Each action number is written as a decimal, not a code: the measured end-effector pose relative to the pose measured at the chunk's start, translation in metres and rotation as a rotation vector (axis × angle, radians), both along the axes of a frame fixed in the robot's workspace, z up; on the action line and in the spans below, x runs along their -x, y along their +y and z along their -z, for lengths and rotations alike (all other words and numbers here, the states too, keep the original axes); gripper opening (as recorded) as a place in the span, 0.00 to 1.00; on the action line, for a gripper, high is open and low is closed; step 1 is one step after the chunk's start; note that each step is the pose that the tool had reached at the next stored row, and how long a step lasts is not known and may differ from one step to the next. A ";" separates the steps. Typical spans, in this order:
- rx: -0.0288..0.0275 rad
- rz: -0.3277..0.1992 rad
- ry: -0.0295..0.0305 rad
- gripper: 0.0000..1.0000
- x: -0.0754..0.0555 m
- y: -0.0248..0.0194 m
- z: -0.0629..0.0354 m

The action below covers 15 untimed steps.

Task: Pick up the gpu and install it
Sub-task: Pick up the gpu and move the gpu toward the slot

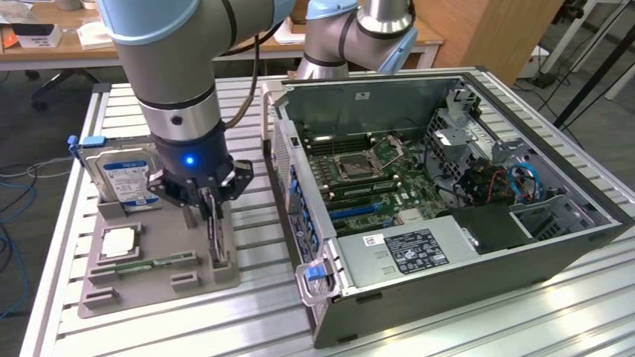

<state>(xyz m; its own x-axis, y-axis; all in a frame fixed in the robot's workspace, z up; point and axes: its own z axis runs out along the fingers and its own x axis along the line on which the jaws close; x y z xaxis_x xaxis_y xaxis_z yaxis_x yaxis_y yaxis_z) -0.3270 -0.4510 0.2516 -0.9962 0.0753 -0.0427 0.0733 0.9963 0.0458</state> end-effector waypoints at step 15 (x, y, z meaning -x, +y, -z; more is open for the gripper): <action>0.0000 0.000 0.0005 0.26 0.000 0.0000 -0.0141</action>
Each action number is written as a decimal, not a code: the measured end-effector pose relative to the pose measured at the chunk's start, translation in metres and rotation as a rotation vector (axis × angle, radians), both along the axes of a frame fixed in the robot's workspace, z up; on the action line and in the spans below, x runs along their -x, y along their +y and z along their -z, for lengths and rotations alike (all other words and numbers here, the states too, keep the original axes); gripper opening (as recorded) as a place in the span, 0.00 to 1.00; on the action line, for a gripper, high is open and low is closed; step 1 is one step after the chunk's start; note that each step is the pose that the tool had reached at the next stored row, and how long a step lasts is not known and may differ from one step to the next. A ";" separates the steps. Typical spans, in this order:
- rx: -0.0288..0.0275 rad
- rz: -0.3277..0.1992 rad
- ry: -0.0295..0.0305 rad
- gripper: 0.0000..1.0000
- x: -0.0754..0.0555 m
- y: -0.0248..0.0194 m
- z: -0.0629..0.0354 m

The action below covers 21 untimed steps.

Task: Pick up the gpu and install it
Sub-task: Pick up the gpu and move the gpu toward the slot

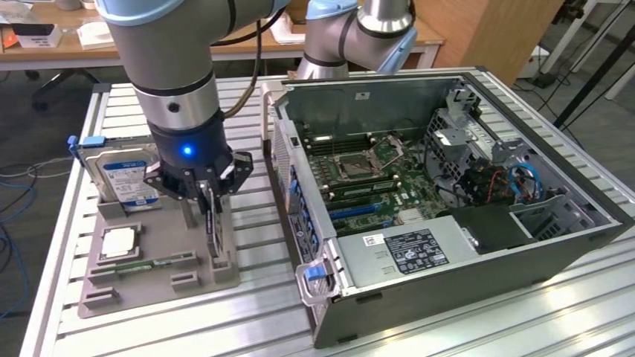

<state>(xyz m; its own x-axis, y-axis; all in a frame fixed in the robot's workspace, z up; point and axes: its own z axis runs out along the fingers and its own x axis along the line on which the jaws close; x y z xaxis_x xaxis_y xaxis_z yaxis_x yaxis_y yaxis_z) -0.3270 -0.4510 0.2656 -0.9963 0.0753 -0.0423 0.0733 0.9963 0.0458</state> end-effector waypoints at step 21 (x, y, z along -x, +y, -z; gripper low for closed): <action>0.0000 0.000 0.0028 0.26 0.000 0.0000 -0.0203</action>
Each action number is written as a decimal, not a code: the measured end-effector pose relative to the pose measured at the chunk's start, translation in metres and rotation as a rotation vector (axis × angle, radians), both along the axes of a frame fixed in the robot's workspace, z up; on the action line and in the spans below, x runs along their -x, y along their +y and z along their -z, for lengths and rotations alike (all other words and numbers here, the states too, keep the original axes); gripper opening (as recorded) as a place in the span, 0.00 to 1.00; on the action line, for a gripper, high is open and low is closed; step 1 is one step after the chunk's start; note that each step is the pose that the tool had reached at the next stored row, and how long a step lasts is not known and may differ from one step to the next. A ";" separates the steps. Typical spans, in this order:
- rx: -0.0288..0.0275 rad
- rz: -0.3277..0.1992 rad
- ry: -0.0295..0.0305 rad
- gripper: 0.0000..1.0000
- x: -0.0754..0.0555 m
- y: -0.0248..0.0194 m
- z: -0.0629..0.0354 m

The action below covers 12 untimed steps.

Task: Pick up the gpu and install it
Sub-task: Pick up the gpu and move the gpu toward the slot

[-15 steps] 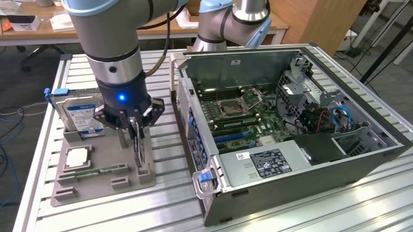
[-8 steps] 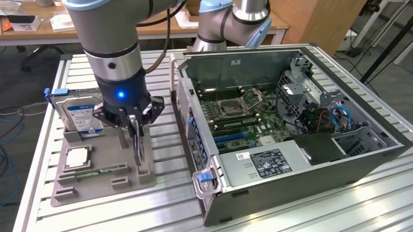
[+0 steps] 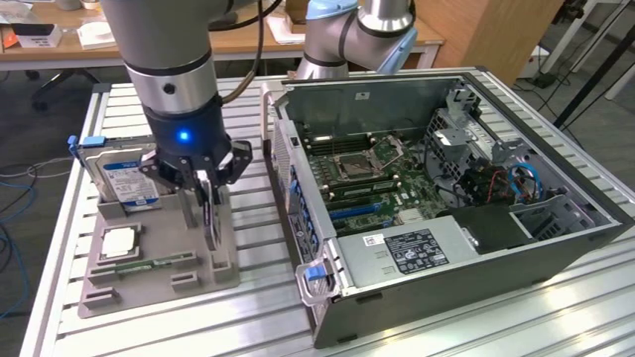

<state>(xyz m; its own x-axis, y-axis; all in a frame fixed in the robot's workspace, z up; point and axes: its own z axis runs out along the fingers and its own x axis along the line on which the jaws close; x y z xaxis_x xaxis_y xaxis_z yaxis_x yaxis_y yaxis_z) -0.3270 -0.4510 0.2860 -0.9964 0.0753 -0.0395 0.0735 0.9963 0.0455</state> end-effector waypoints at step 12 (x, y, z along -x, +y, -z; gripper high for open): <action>0.0000 0.000 0.0054 0.26 0.000 0.0000 -0.0205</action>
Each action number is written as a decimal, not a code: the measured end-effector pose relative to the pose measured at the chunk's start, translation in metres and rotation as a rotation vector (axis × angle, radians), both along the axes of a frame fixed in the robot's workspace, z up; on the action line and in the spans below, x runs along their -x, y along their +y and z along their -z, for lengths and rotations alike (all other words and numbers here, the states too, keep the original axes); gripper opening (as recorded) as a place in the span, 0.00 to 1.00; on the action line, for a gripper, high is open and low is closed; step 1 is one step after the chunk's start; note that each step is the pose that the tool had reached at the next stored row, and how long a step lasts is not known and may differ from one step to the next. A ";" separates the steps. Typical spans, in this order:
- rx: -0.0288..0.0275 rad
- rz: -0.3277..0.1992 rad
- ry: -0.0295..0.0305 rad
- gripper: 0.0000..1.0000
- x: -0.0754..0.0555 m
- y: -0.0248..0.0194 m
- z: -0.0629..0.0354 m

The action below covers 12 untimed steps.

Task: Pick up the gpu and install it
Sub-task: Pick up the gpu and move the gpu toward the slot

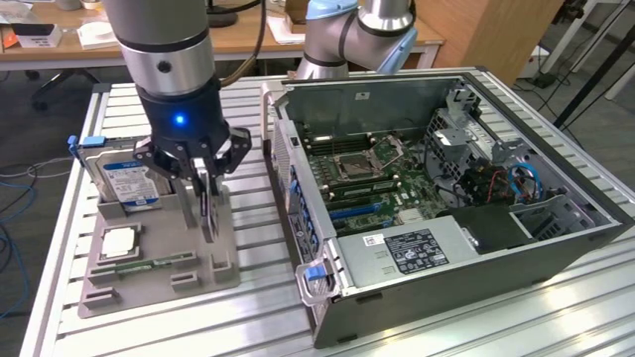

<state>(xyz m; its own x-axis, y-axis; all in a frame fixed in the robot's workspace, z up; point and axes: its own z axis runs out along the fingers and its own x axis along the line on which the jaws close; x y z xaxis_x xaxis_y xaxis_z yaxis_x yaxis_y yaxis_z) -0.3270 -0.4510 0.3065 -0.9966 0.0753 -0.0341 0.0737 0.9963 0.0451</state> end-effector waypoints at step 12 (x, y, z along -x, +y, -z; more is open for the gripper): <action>0.0000 0.000 0.0079 0.26 0.000 0.0000 -0.0219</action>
